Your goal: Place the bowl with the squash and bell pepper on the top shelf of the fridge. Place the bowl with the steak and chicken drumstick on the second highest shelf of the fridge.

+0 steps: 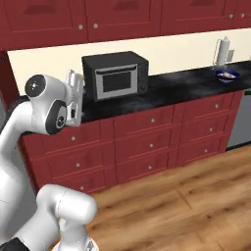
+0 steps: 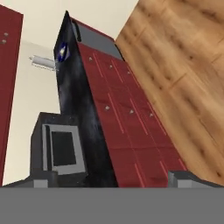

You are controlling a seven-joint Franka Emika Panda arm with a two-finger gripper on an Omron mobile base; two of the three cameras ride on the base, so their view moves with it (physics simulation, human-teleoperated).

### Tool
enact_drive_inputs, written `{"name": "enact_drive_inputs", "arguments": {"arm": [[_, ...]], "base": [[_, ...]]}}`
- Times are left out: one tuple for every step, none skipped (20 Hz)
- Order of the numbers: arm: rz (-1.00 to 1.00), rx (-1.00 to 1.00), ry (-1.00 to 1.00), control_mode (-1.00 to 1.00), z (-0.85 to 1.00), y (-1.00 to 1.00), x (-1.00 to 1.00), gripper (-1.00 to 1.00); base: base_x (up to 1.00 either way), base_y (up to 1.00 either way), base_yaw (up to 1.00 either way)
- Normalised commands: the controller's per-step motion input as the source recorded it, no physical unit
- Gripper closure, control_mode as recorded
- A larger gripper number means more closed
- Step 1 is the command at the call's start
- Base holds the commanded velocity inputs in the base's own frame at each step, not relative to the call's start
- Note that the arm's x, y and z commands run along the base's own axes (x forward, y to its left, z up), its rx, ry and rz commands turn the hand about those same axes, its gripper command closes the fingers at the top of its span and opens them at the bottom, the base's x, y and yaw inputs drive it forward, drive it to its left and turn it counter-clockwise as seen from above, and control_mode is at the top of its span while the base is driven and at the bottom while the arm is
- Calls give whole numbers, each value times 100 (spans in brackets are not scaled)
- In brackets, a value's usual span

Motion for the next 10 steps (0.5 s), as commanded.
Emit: {"name": "enact_drive_inputs", "arguments": {"arm": [[0, 0, 0, 100, 0, 0, 0, -100], [0, 0, 0, 100, 0, 0, 0, -100], [0, 0, 0, 100, 0, 0, 0, -100], [0, 0, 0, 100, 0, 0, 0, -100], [0, 0, 0, 100, 0, 0, 0, -100], [0, 0, 0, 100, 0, 0, 0, -100], [0, 0, 0, 100, 0, 0, 0, -100], [0, 0, 0, 100, 0, 0, 0, -100], [0, 0, 0, 100, 0, 0, 0, -100], [0, 0, 0, 100, 0, 0, 0, -100]], "base": [[78, -100, -36], [97, -100, -31], [100, -100, -24], [100, -100, -22], [100, -100, -18], [100, -100, -12], [100, -100, -8], [100, -100, -6], [100, -100, -3], [100, -100, -7]]}}
